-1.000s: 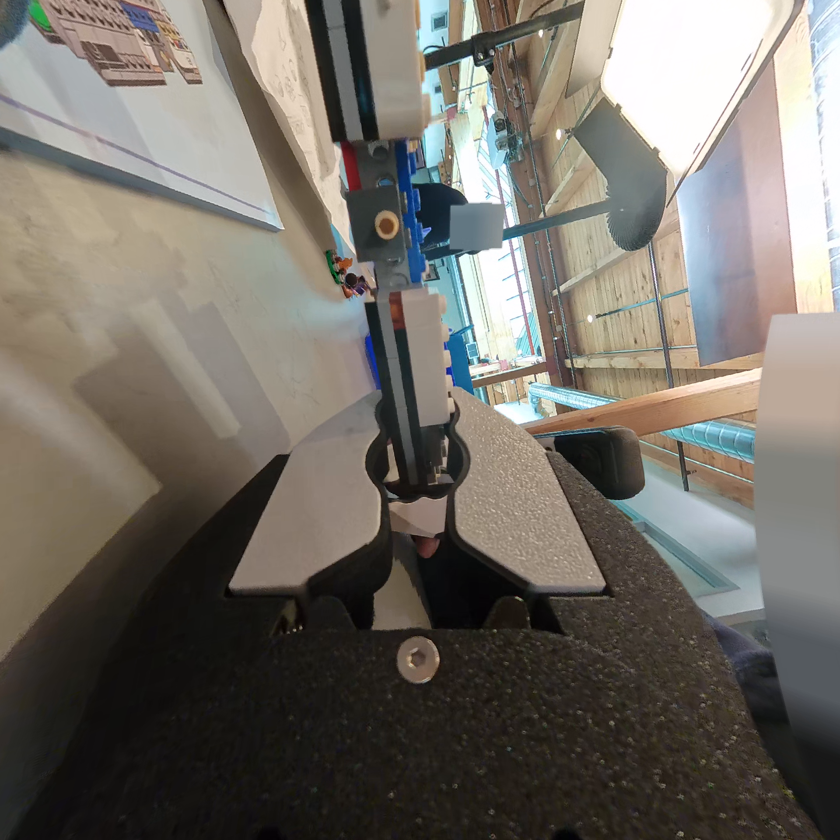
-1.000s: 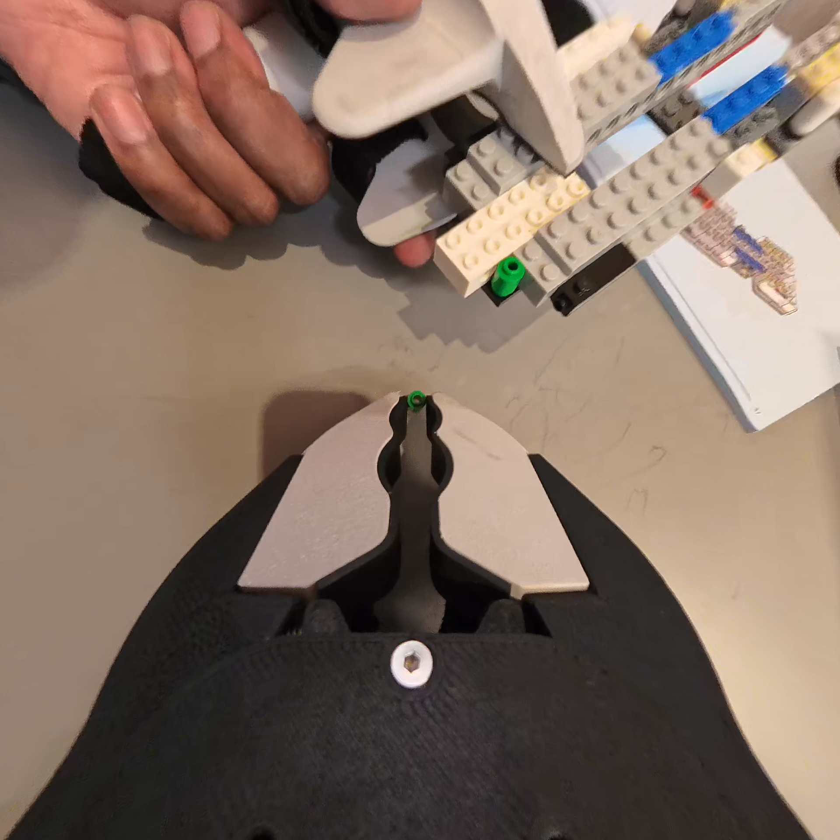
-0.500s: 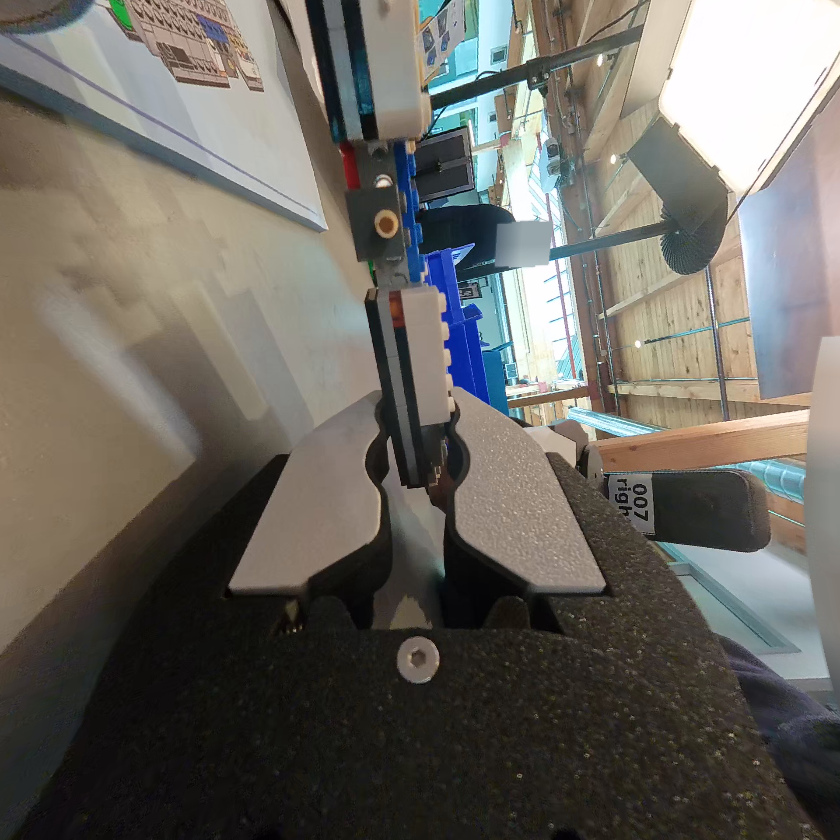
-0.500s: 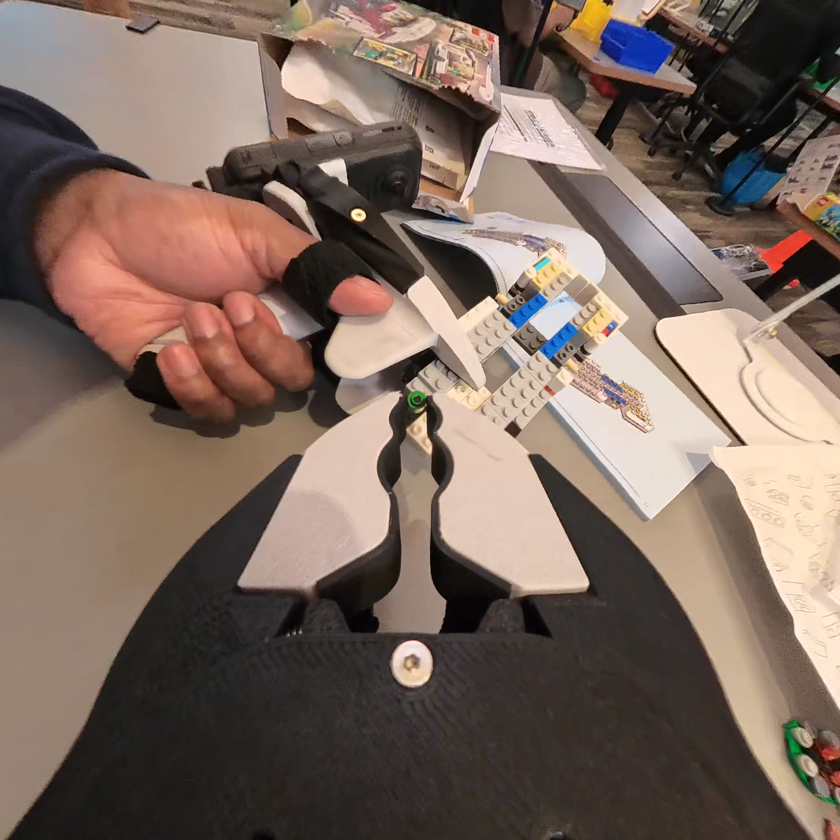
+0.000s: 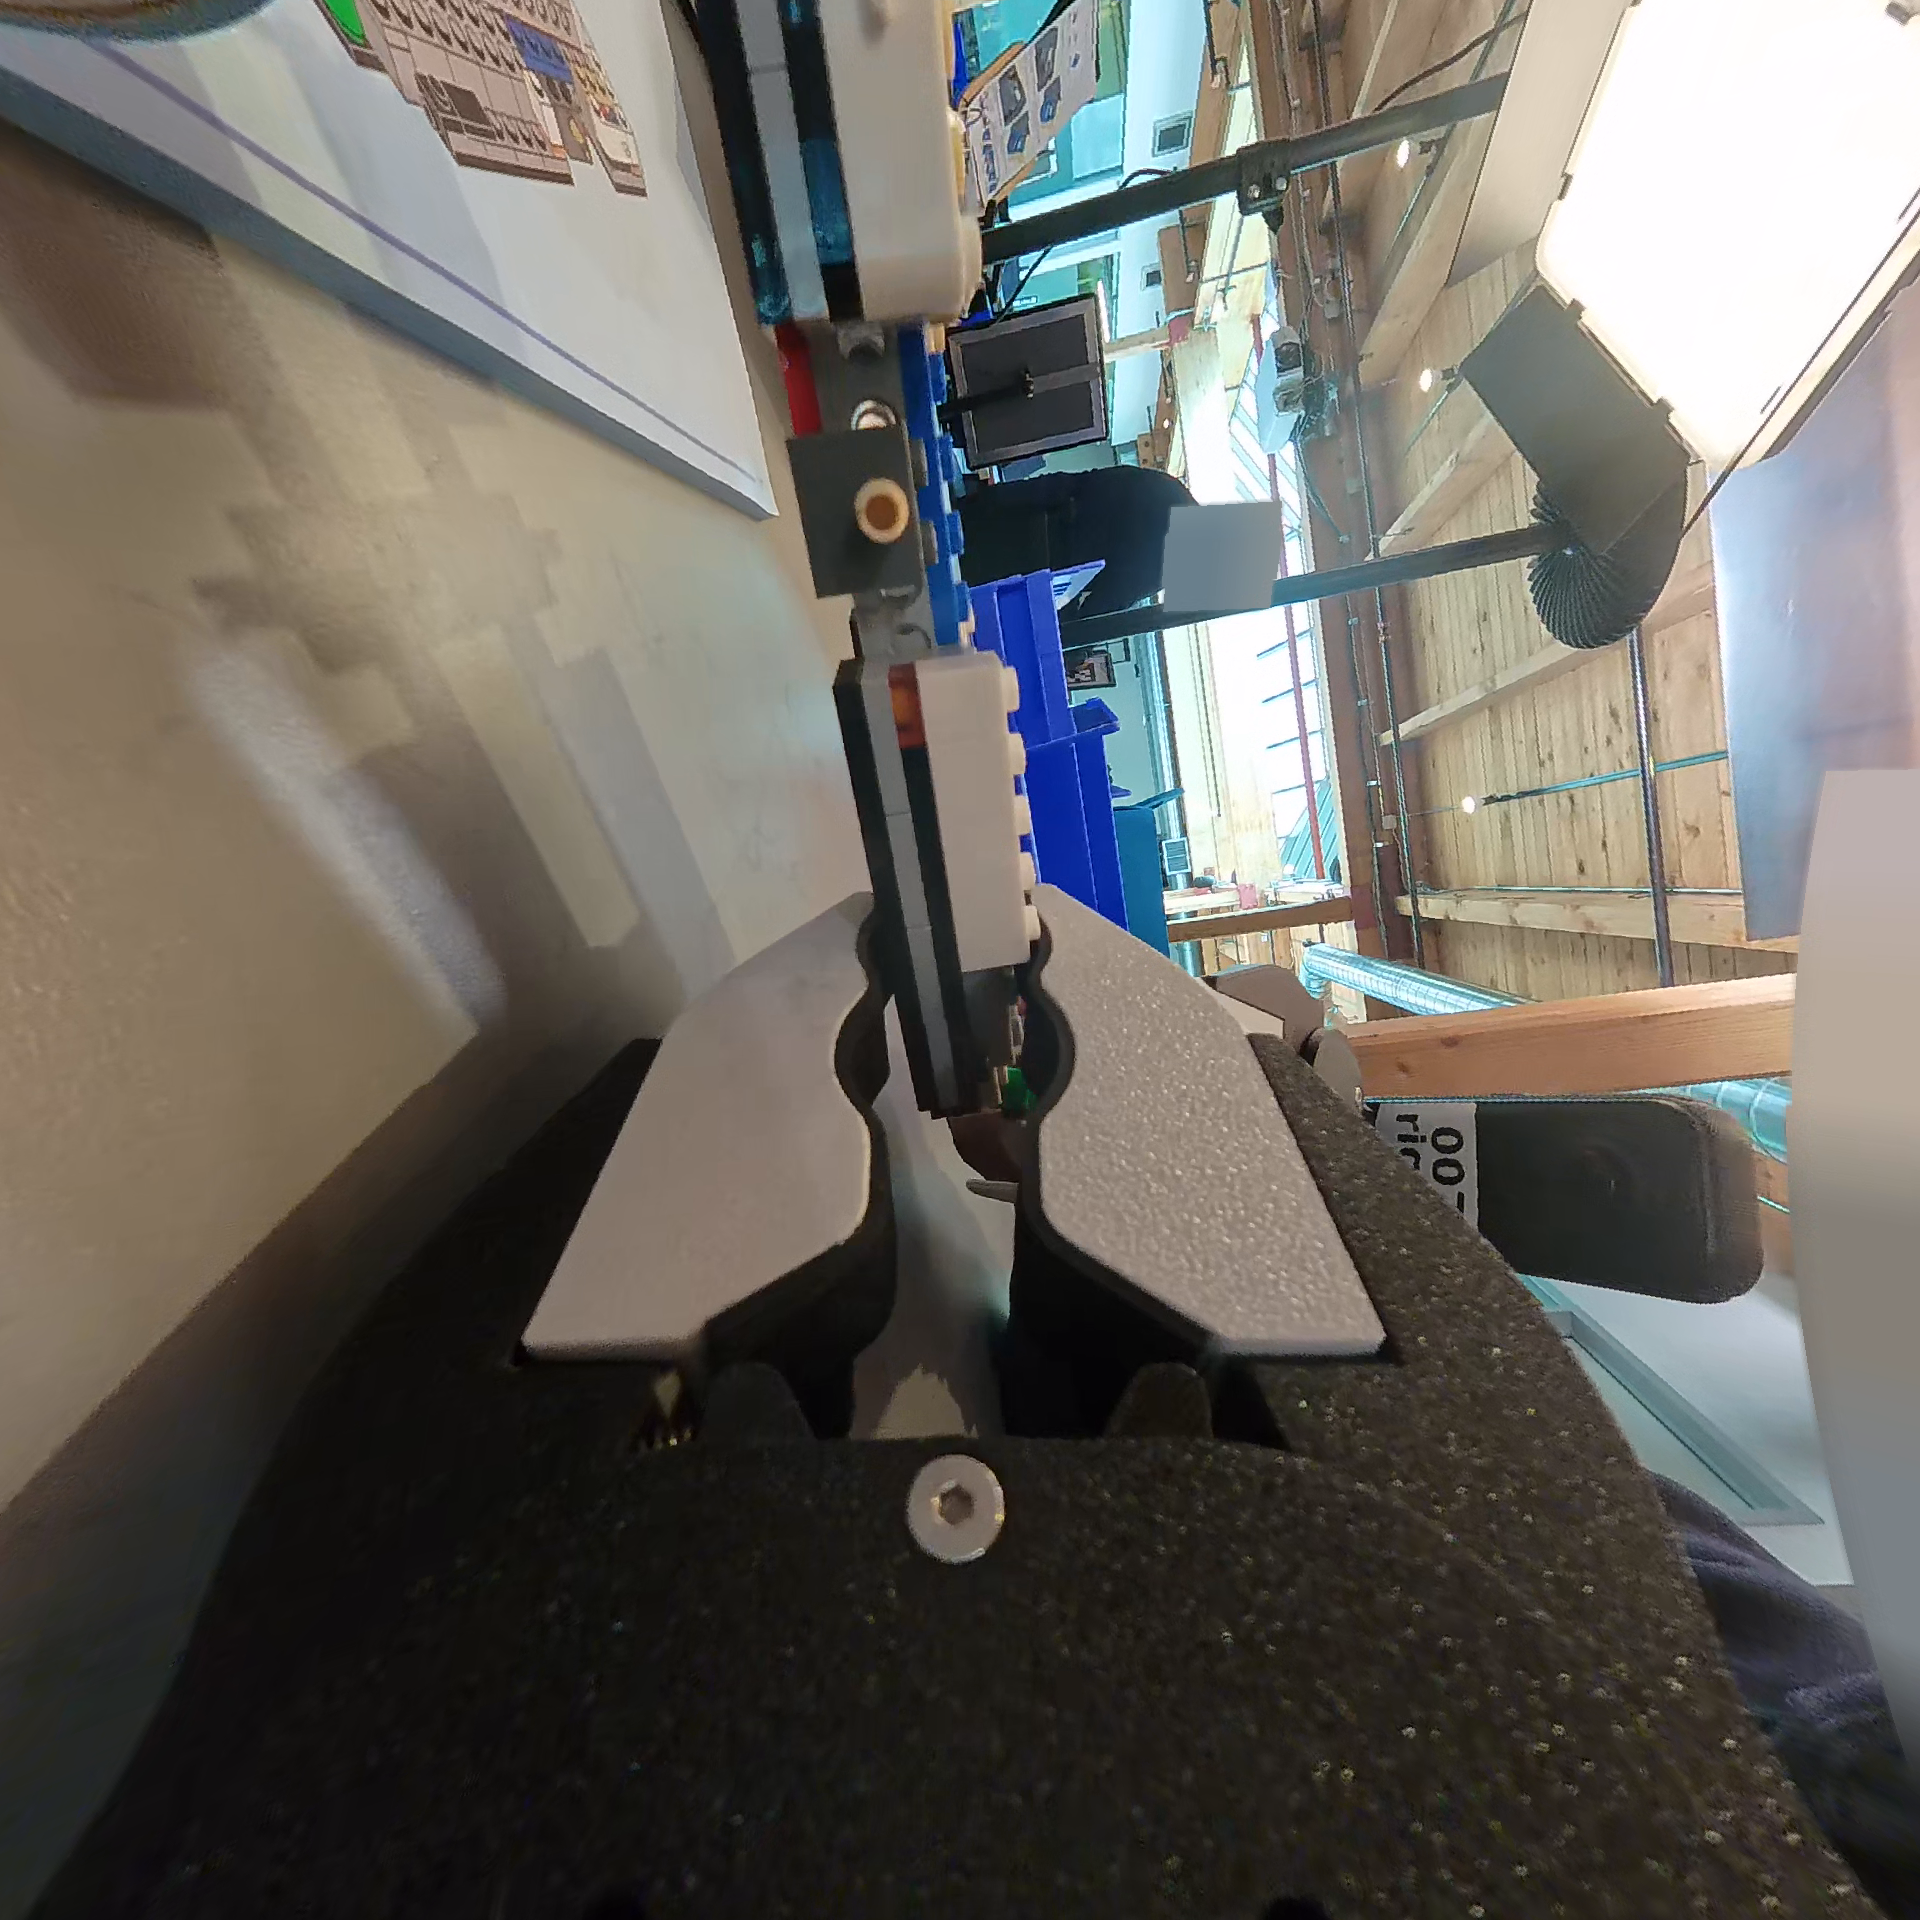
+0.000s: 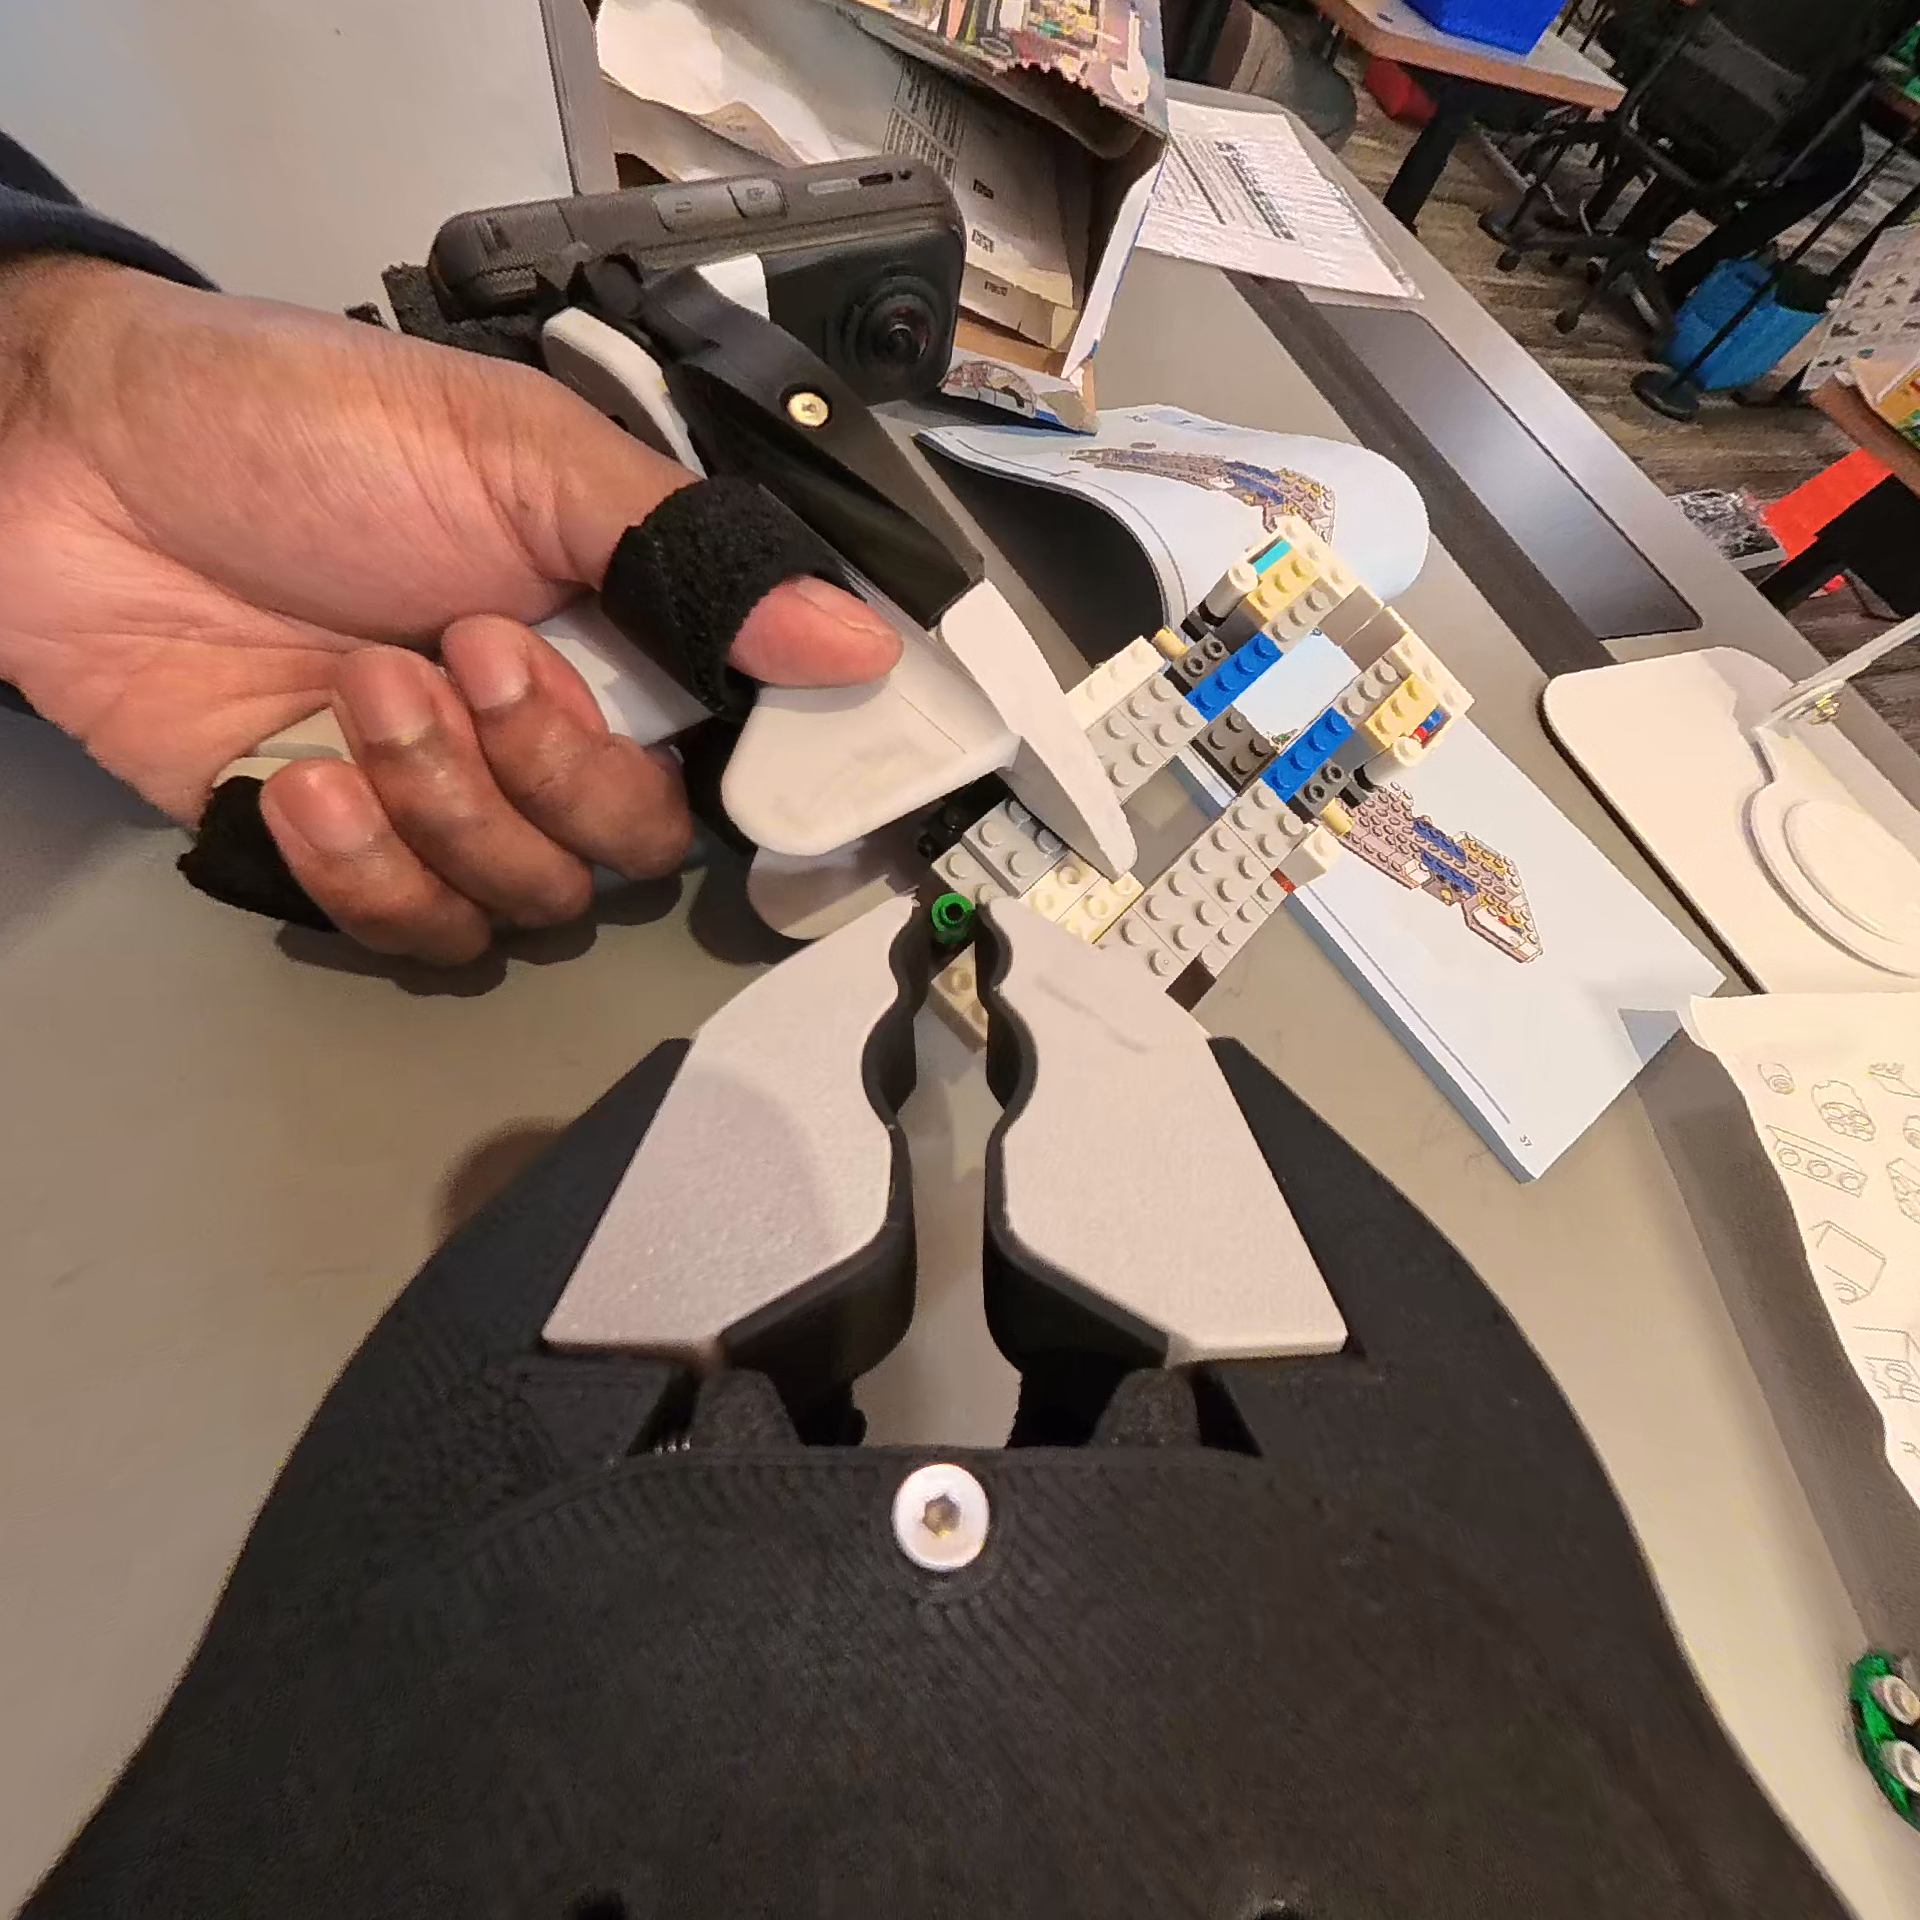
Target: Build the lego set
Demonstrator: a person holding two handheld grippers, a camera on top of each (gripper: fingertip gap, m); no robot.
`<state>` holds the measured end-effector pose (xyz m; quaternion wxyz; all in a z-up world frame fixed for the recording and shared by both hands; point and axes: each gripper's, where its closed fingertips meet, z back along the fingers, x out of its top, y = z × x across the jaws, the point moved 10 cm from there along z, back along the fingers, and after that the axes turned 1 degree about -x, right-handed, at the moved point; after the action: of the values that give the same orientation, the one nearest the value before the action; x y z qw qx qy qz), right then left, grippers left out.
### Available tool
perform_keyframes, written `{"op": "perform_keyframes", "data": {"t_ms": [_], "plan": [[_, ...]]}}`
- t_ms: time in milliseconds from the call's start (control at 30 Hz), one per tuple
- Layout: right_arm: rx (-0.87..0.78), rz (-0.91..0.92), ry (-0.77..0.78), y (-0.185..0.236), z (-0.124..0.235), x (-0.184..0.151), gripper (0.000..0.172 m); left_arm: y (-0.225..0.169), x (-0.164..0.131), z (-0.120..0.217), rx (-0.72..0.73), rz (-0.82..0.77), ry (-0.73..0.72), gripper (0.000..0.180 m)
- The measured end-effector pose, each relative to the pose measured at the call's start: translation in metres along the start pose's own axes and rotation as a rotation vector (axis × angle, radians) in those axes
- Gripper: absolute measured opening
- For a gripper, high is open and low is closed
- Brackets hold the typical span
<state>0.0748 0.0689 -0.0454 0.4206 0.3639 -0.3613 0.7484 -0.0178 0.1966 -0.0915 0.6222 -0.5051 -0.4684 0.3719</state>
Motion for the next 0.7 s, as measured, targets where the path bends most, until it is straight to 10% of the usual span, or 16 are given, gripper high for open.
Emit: {"op": "perform_keyframes", "data": {"t_ms": [700], "plan": [[-0.042,0.039,0.005,0.0013,-0.0014,-0.0026,0.016,0.0014,0.0011,0.0013,0.007,0.019,-0.007,0.021]]}}
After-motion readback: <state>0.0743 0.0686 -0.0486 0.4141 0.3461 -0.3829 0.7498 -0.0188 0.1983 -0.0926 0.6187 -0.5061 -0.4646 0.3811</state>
